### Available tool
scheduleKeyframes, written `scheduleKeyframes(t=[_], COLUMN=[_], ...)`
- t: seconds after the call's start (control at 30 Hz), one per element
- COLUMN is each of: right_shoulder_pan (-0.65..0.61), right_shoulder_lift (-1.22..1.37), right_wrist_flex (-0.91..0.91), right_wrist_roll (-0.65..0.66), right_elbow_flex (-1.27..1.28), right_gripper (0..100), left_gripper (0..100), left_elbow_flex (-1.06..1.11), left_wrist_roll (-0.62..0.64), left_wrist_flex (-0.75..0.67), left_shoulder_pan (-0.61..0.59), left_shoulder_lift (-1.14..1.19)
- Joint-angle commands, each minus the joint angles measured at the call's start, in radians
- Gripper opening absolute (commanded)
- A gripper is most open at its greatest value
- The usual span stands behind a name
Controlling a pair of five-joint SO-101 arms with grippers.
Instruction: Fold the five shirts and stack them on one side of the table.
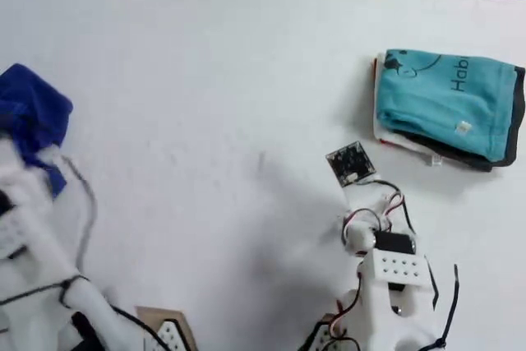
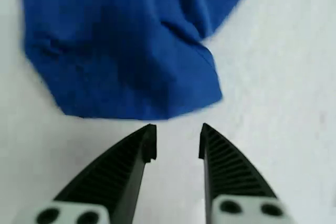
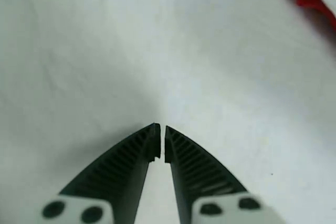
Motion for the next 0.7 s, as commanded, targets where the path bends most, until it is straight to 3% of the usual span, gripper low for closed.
scheduleKeyframes(t=[0.0, 0.1, 0.23, 0.5, 0.67], right_shoulder_pan=[-0.004, -0.004, -0.004, -0.004, -0.004], right_shoulder_lift=[-0.022, -0.022, -0.022, -0.022, -0.022], right_wrist_flex=[-0.016, -0.018, -0.018, -0.018, -0.018], right_wrist_roll=[-0.006, -0.006, -0.006, -0.006, -0.006], right_elbow_flex=[-0.005, -0.005, -0.005, -0.005, -0.005], right_gripper=[1.9, 1.9, 1.9, 1.9, 1.9], left_gripper=[17, 17, 17, 17, 17], left_elbow_flex=[-0.303, -0.481, -0.728, -1.383, -1.86], left_wrist_roll=[-0.106, -0.176, -0.181, -0.175, -0.175], left_wrist_flex=[0.057, 0.12, 0.222, 0.638, 0.792], left_shoulder_pan=[-0.107, -0.183, -0.247, -0.235, -0.219], left_shoulder_lift=[0.118, 0.322, 0.64, 1.208, 1.452])
